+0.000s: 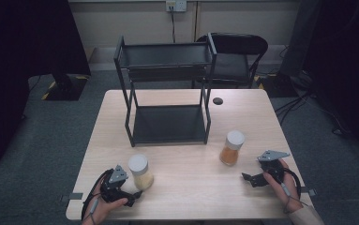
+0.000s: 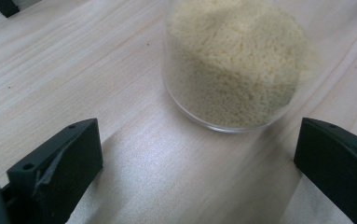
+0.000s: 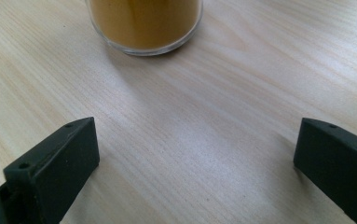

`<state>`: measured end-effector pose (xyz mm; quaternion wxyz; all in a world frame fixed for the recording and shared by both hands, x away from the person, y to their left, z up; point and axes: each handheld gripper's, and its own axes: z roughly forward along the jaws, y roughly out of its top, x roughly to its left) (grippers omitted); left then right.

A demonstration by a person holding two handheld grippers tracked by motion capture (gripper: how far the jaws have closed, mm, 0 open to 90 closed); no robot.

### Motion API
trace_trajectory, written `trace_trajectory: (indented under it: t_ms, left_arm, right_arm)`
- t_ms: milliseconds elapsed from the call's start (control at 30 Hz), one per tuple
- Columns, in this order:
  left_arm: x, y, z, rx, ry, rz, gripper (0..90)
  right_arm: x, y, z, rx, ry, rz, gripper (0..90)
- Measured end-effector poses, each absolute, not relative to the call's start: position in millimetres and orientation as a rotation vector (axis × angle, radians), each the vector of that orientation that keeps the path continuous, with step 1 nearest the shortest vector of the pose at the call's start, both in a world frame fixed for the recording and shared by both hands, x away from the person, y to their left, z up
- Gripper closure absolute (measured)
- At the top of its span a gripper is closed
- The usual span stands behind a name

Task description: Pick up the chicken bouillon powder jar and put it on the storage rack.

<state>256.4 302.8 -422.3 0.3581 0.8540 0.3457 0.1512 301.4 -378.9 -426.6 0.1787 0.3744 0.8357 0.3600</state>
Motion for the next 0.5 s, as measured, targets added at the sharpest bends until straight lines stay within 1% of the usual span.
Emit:
trace_trajectory:
  t_ms: [500]
  left_arm:
    - [256.2,314.4,-412.2,2.113,0.919,0.347,1.8]
  right_arm:
    - [301.3,-378.9,-426.7,1.059,2.363,1.019,0.0]
